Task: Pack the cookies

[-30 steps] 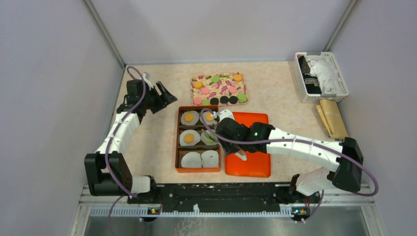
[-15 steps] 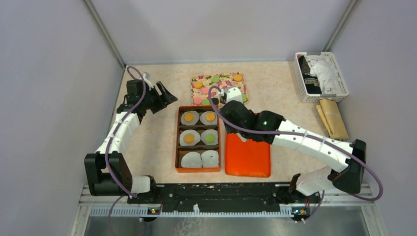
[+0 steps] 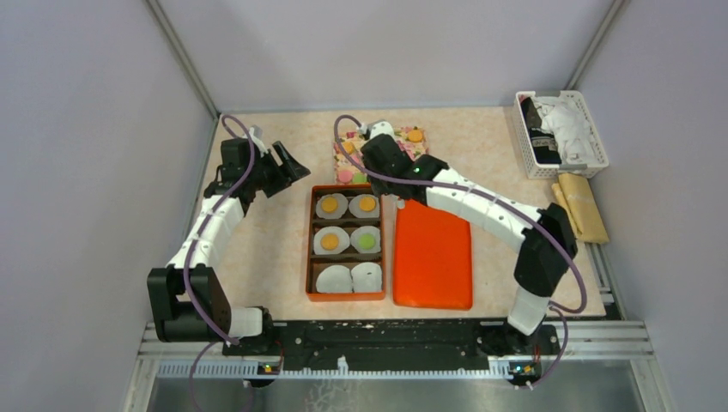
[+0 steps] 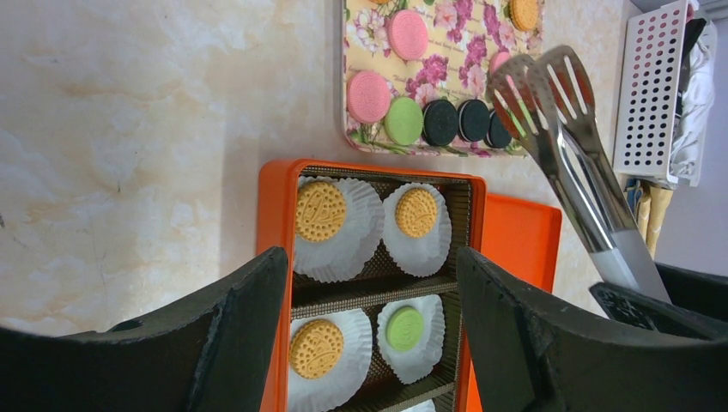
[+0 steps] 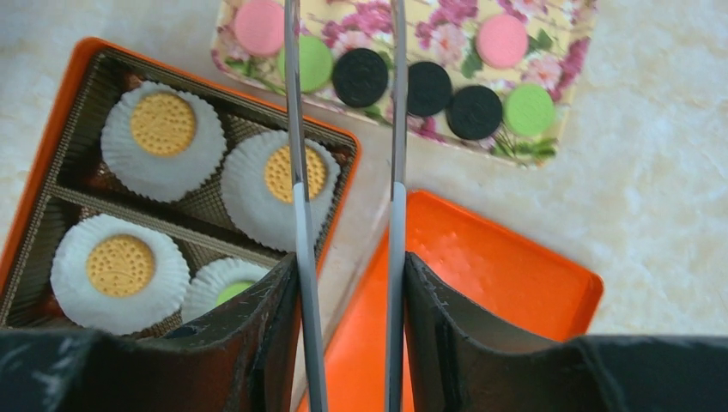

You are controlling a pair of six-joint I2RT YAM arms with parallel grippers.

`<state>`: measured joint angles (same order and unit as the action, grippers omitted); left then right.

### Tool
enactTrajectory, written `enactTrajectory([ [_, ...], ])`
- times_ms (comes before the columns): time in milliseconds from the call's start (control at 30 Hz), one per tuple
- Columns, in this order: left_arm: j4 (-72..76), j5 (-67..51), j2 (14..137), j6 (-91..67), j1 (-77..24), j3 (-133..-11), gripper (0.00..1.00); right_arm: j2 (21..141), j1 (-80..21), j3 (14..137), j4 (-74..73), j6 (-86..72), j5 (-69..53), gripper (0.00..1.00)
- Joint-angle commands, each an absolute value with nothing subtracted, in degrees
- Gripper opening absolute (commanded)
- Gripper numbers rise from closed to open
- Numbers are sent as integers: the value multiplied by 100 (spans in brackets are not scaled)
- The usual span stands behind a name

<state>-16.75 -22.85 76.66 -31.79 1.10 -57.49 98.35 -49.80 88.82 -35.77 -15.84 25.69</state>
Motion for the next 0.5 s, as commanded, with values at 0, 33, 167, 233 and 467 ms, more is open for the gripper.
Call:
enactTrajectory([
  [0, -1483, -2254, 7750, -3125, 144, -5739, 78, 10377, -4857, 9733, -3391, -1356, 2259, 42],
  [33, -1478, -2251, 7775, -3121, 147, -5739, 78, 10507, -4829, 9856, -3448, -1345, 2240, 42],
  [167, -1447, -2270, 7829, -3120, 149, -5742, 78, 10996, -4729, 10192, -3561, -1299, 2041, 42],
  [233, -1436, -2276, 7856, -3120, 149, -5748, 78, 11190, -4668, 10289, -3594, -1321, 1909, 42],
  [467, -1436, -2294, 7825, -3129, 159, -5772, 78, 11674, -4549, 10587, -3726, -1345, 1726, 42],
])
